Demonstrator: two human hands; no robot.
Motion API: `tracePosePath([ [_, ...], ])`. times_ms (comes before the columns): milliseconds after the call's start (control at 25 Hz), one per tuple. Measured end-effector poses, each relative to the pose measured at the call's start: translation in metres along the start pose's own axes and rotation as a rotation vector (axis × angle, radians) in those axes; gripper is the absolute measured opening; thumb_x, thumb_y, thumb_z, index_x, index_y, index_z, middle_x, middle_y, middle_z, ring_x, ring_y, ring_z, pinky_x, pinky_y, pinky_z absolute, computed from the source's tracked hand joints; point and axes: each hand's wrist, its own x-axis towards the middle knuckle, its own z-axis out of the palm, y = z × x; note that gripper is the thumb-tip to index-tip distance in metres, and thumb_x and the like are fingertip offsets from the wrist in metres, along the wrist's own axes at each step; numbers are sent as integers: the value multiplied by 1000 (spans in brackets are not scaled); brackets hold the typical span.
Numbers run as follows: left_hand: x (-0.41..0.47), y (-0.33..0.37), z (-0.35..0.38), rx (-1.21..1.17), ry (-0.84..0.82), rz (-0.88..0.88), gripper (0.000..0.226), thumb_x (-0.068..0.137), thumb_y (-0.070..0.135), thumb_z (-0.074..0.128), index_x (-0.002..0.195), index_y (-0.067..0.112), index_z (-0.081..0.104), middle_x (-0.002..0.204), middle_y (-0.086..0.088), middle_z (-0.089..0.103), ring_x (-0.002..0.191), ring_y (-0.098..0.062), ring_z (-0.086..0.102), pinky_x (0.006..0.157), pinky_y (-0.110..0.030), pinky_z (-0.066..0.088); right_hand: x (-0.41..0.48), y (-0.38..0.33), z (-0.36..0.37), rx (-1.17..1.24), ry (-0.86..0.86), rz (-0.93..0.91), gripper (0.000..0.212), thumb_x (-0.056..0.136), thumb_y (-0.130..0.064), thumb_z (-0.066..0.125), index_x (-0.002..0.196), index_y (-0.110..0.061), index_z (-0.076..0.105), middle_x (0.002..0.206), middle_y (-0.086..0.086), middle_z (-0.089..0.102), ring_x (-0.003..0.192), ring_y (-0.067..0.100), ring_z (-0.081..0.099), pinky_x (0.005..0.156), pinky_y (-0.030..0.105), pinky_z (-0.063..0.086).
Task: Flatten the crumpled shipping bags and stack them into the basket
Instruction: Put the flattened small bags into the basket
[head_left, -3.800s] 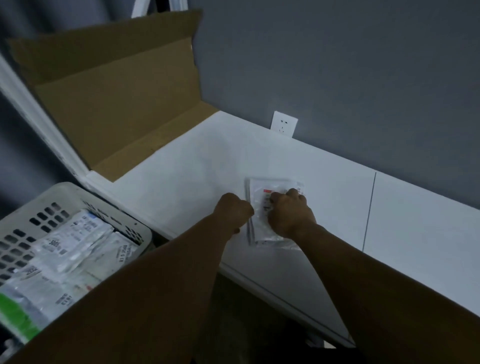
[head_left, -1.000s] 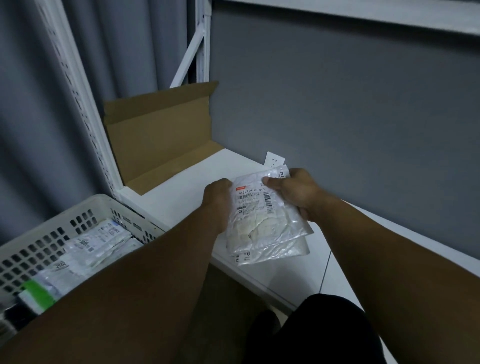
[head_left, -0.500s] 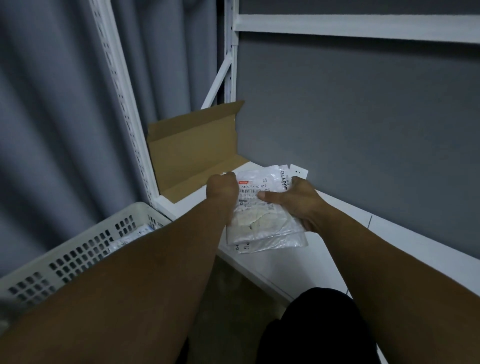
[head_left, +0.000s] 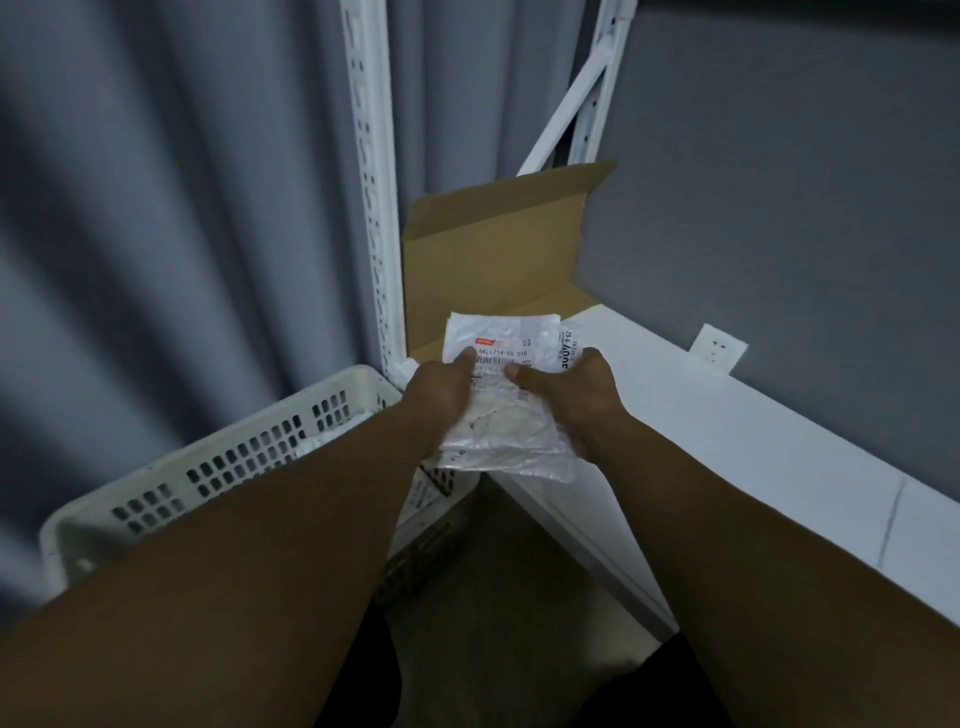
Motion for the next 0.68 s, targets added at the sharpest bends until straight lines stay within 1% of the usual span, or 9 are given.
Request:
tracePosePath([
  [160,31,-16,-44,163,83,139,59,96,56,49,103,0,66,94,-14,68,87,-29,65,74,-30,44,21,12,50,91,-83,59,43,73,-20,90,108,-4,70,99,11,76,78,20,76,62,31,62],
  [200,38,-18,-53,186,83,162,58,96,55,51,103,0,67,92,-14,69,83,-28,65,71,-29,45,27,13,60,120,-86,72,51,73,-29,89,112,-3,68,103,11,76,82,21,76,65,32,62],
  [240,45,-21,-63,208,70,173,56,96,54,51,103,1,68,90,-12,69,78,-25,65,65,-28,45,35,13,71,109,-71,88,69,69,-45,89,119,-5,64,109,12,73,90,24,75,70,35,63],
  [320,56,-25,-79,274,23,191,49,96,52,52,101,6,65,86,-7,67,70,-18,62,56,-26,42,52,14,89,-177,-27,52,102,61,-73,78,138,-12,52,133,13,59,119,32,63,91,48,58],
  [400,64,-28,-92,389,-15,250,41,96,52,52,95,11,59,81,-2,61,67,-12,56,53,-24,38,63,14,103,-546,-48,-92,95,77,-72,66,151,-19,38,156,12,36,140,33,39,110,54,42],
  [440,68,-31,-97,434,-31,269,37,96,51,52,94,15,56,79,2,59,67,-9,55,53,-23,37,68,13,110,-630,-97,-171,85,85,-68,60,152,-21,37,158,9,33,142,31,35,113,54,38],
  [480,73,-34,-103,460,-53,283,34,96,51,52,95,17,54,79,5,57,68,-7,54,54,-22,37,72,12,118,-629,-201,-209,75,91,-65,56,150,-22,40,155,7,40,139,29,41,112,52,39],
  [560,83,-41,-111,464,-106,316,31,95,50,55,103,20,54,84,9,58,73,-4,55,57,-19,39,77,15,132,-508,-412,-119,57,99,-58,47,140,-20,52,135,5,60,119,24,59,101,43,49],
  [680,98,-54,-125,345,-176,329,33,92,47,61,111,20,58,99,4,68,88,-13,67,75,-26,55,88,23,144,-407,-490,38,37,103,-50,44,105,-20,65,102,4,71,91,20,67,79,31,53],
])
